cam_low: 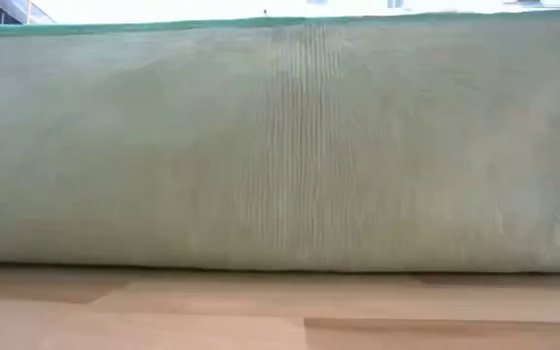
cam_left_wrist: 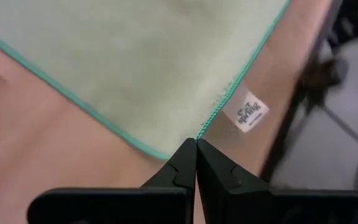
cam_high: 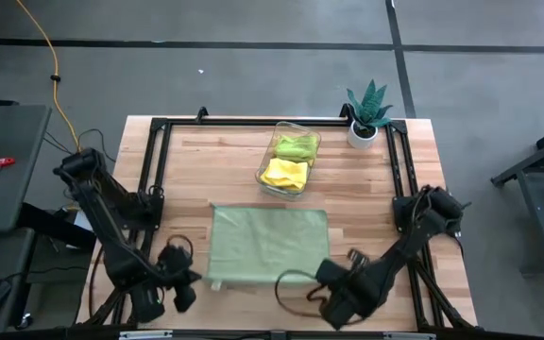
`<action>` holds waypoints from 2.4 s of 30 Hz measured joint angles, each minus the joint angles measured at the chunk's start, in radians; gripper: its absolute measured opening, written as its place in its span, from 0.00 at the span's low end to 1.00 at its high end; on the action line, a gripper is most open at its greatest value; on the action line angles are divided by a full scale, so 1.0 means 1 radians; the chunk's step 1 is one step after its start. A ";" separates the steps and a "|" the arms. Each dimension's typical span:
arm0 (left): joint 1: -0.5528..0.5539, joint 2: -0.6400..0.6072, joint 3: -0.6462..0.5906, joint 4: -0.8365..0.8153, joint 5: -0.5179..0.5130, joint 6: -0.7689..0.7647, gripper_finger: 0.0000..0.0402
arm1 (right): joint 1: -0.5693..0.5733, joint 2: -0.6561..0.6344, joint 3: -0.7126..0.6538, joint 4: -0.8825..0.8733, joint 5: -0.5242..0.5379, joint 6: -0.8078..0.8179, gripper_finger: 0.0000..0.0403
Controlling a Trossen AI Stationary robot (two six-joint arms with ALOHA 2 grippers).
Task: Fold microfiber towels
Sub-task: Fold the blue towel
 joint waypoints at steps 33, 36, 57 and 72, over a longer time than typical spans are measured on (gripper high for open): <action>0.365 -0.069 -0.187 -0.322 -0.174 0.010 0.00 | -0.429 -0.010 -0.287 -0.036 0.111 -0.090 0.00; 0.387 -0.069 -0.206 -0.296 -0.173 0.031 0.00 | -0.445 -0.010 -0.302 0.023 0.116 -0.090 0.00; 0.500 -0.069 -0.207 -0.293 -0.171 0.234 0.00 | -0.518 -0.010 -0.302 0.018 0.173 -0.107 0.08; 0.484 -0.211 -0.200 -0.204 -0.087 0.587 0.00 | -0.487 -0.214 -0.490 -0.064 0.203 -0.137 0.54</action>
